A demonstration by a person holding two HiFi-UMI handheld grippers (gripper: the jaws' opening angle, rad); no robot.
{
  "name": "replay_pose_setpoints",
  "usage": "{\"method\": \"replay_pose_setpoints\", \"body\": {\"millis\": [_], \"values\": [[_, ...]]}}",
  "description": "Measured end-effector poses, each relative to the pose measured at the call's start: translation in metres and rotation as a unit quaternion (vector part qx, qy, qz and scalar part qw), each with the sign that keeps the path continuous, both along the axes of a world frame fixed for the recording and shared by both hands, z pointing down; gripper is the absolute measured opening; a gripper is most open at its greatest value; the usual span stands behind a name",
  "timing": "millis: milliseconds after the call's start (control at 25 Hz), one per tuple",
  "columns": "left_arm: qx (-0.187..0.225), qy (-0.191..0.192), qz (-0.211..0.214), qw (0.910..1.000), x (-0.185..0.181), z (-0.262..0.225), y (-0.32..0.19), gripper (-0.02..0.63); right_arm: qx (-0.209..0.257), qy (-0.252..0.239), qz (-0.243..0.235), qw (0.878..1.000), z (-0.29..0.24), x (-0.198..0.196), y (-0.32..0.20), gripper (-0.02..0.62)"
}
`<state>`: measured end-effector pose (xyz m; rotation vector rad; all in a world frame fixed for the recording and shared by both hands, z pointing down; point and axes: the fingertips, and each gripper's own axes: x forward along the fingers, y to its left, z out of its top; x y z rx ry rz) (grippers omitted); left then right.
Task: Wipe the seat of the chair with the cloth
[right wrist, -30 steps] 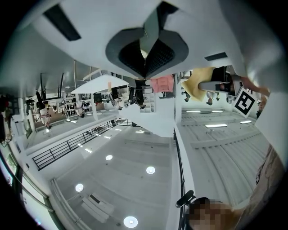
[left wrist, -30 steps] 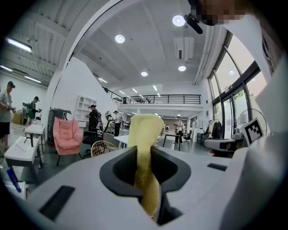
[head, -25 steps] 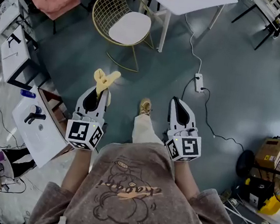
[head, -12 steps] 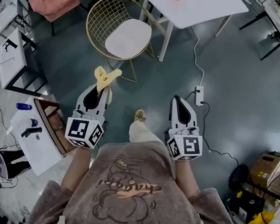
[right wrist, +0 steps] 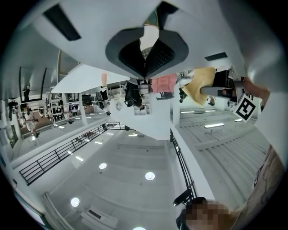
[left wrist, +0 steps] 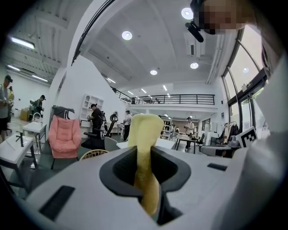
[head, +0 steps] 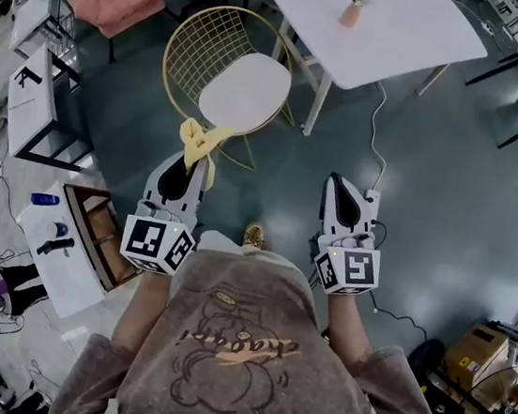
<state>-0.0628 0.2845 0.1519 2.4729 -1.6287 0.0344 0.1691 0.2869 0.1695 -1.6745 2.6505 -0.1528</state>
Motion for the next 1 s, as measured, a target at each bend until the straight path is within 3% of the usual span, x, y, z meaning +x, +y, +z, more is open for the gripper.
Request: {"method": "replay_pose_setpoints", "body": {"millis": [560,1000], "values": [[-0.006,0.011,0.01,0.9999,-0.003,0.018,-0.087,0.072,-0.024,-0.011,0.0,1.0,0.026,-0.015,-0.069,0.026],[-0.025,0.01,0.042,0.9988,-0.017,0.032,-0.193,0.072,-0.031,-0.028,0.016,0.999,0.027,-0.049,-0.166,0.026]]}}
